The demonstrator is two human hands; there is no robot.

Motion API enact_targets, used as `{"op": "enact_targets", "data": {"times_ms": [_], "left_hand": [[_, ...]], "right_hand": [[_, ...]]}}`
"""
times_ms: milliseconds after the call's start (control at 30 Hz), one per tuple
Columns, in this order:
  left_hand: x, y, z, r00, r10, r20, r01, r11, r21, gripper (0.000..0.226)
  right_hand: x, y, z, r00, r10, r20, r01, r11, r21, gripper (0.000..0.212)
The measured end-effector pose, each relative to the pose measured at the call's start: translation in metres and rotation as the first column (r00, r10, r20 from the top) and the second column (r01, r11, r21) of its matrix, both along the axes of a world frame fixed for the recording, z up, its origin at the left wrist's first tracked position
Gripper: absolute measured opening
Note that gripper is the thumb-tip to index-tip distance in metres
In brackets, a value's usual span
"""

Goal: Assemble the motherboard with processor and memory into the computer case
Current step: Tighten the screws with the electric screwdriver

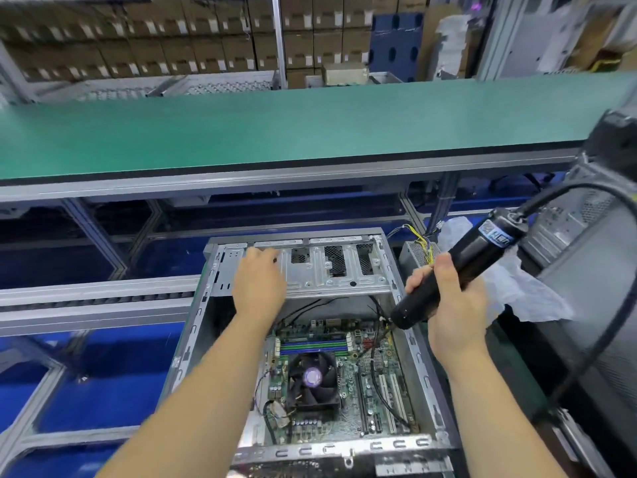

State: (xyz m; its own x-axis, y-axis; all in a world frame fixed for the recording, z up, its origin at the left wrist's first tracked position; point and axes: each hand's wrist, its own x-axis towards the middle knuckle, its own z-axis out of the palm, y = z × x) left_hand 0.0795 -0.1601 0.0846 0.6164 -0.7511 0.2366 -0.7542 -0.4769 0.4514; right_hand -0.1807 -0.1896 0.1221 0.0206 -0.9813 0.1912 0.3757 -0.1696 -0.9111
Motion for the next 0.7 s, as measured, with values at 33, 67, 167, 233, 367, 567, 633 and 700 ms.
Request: {"op": "enact_targets", "data": {"times_ms": [33, 67, 167, 233, 367, 567, 633, 700], "left_hand": [[0.007, -0.001, 0.001, 1.000, -0.024, -0.007, 0.025, 0.997, 0.079, 0.020], [0.011, -0.001, 0.001, 0.999, -0.049, -0.022, 0.052, 0.992, 0.118, 0.018], [0.020, -0.004, 0.003, 0.994, -0.111, -0.019, 0.113, 0.978, 0.177, 0.019], [0.023, -0.007, 0.005, 0.987, -0.159, -0.013, 0.158, 0.962, 0.224, 0.026], [0.028, -0.014, 0.010, 0.992, -0.118, -0.036, 0.124, 0.961, 0.248, 0.036], [0.032, -0.018, 0.016, 0.995, -0.085, -0.055, 0.096, 0.962, 0.255, 0.018], [0.032, -0.020, 0.017, 0.994, -0.073, -0.078, 0.090, 0.965, 0.246, 0.021], [0.033, -0.021, 0.019, 0.991, -0.058, -0.120, 0.086, 0.967, 0.239, 0.023]], "right_hand": [[0.003, 0.001, 0.000, 1.000, 0.006, -0.014, -0.006, 1.000, -0.002, 0.029], [0.005, 0.003, -0.001, 1.000, 0.013, -0.028, -0.013, 1.000, 0.002, 0.029], [0.011, 0.005, -0.004, 0.999, 0.042, -0.033, -0.041, 0.999, 0.014, 0.052], [0.014, 0.005, -0.004, 0.998, 0.050, -0.025, -0.050, 0.999, 0.003, 0.067], [0.016, 0.007, 0.000, 0.998, 0.058, -0.019, -0.058, 0.998, -0.008, 0.066], [0.021, 0.009, 0.002, 0.999, 0.040, -0.033, -0.041, 0.999, -0.028, 0.065], [0.022, 0.009, 0.002, 0.999, 0.031, -0.041, -0.032, 0.999, -0.022, 0.062], [0.022, 0.007, 0.000, 0.998, 0.020, -0.052, -0.021, 1.000, -0.017, 0.060]]}}
